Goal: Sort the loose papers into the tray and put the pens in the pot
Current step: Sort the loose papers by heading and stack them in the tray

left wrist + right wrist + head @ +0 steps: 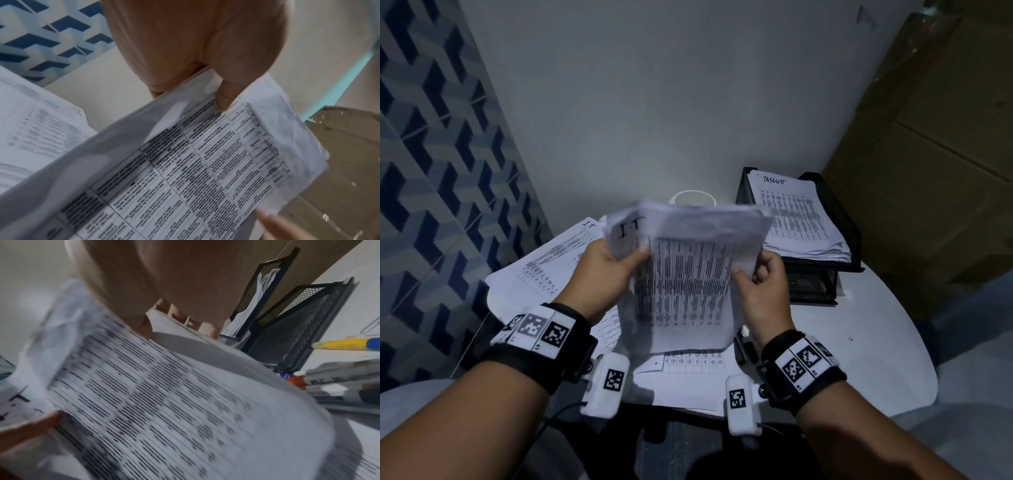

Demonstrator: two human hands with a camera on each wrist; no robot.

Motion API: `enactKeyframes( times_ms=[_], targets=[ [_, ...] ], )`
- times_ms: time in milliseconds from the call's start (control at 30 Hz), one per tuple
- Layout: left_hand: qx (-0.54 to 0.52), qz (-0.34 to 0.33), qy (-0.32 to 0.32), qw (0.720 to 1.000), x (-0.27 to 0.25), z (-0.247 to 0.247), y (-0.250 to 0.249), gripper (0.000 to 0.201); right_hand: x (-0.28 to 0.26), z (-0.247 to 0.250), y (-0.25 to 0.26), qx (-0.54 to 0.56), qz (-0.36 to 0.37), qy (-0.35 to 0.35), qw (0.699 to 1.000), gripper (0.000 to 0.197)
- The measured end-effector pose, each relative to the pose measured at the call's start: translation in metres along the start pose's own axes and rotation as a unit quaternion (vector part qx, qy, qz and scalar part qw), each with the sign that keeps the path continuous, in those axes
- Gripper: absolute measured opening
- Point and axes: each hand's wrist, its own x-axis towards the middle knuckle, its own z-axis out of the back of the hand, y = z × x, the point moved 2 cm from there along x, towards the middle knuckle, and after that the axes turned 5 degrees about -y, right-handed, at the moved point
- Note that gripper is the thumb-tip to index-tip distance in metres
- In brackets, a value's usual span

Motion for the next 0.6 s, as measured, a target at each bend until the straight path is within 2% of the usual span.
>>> enactKeyframes(
  times_ms=[100, 167, 233, 300, 367, 467, 600],
  targets=[
    [-0.074, 0.009, -0.066, 0.995, 0.004, 0.007, -0.006, 0.014, -0.002, 0.008, -0.018, -0.028, -0.04, -0.031, 0.998, 0.051],
    [-0.1, 0.012, -0.097, 0.99, 0.007, 0.012, -0.006, 0.008, -0.007, 0.009, -0.037, 0.012, -0.126, -0.029, 0.992, 0.058],
    [-0.114, 0.017, -0.114, 0.987, 0.008, 0.015, -0.005, 0.01, -0.011, 0.007, -0.058, 0.07, -0.238, -0.018, 0.969, 0.06],
    [-0.118, 0.024, -0.125, 0.985, 0.009, 0.015, -0.005, 0.013, -0.015, 0.005, -0.071, 0.13, -0.312, 0.012, 0.941, 0.052],
    [-0.112, 0.037, -0.138, 0.983, 0.011, 0.015, -0.004, 0.013, -0.021, 0.002, -0.07, 0.192, -0.355, 0.042, 0.914, 0.037],
    [-0.093, 0.062, -0.153, 0.982, 0.016, 0.016, 0.003, 0.025, -0.031, 0.0, -0.066, 0.264, -0.4, 0.06, 0.876, 0.031],
    [-0.059, 0.089, -0.152, 0.983, 0.016, 0.016, 0.009, 0.016, -0.037, 0.002, -0.074, 0.258, -0.434, 0.069, 0.86, 0.031]
  ],
)
